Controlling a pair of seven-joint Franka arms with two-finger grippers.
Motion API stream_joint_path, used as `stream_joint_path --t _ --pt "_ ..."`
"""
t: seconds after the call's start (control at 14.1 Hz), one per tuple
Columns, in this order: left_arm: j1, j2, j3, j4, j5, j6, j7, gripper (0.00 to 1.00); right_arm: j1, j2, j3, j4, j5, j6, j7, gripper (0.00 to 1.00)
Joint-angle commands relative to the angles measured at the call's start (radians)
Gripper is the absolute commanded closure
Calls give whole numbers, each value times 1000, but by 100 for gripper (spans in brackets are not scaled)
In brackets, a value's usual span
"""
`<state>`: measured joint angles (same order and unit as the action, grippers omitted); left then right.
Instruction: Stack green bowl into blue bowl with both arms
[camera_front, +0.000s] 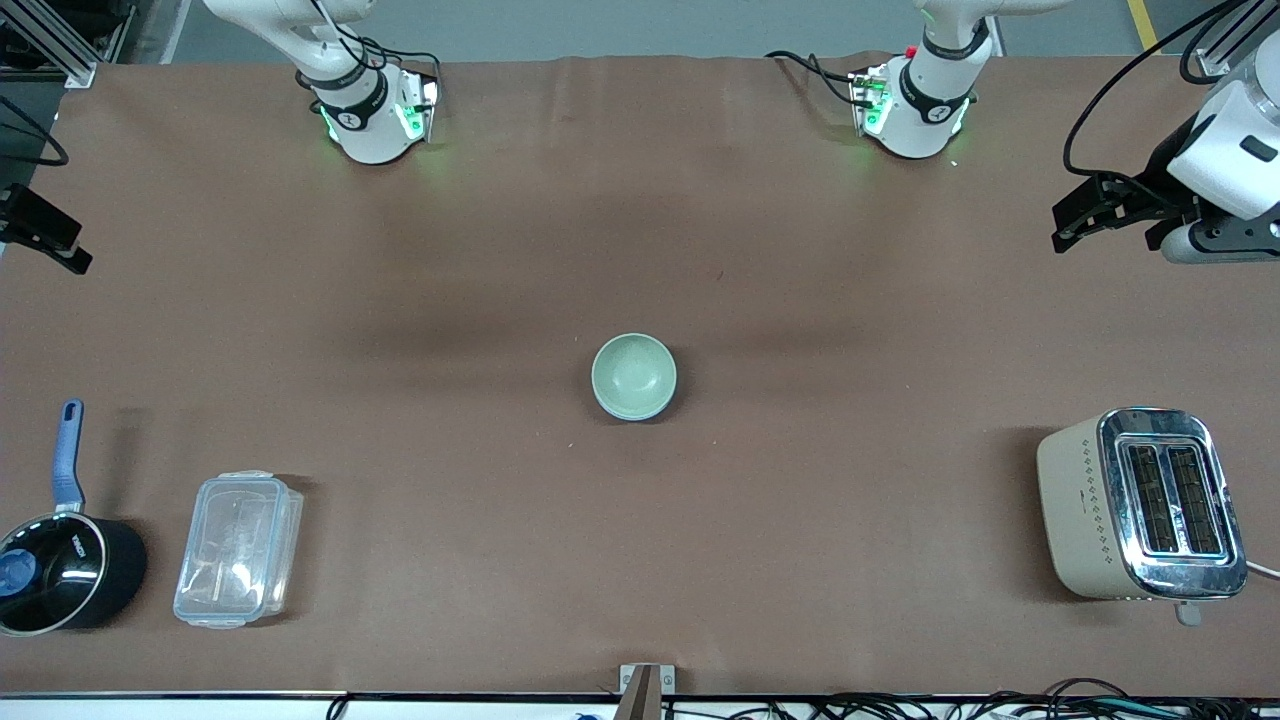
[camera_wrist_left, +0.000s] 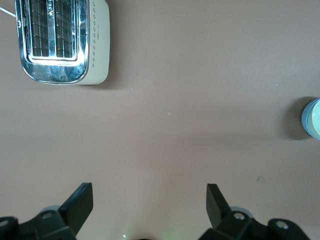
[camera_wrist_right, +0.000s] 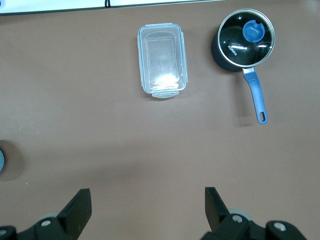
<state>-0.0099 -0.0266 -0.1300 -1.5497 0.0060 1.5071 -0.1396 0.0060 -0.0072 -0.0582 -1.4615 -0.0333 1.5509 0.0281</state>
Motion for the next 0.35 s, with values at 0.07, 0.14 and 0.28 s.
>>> stream_joint_path --t 0.07,0.14,0.28 --pt "-4 8 1 22 0 -7 14 0 3 -4 -2 1 18 -9 -17 0" --pt "-5 8 3 23 0 -7 14 0 3 -4 -2 1 18 -11 -17 0" --pt "-1 7 3 23 2 -13 15 0 2 -4 -2 1 18 -12 -16 0"
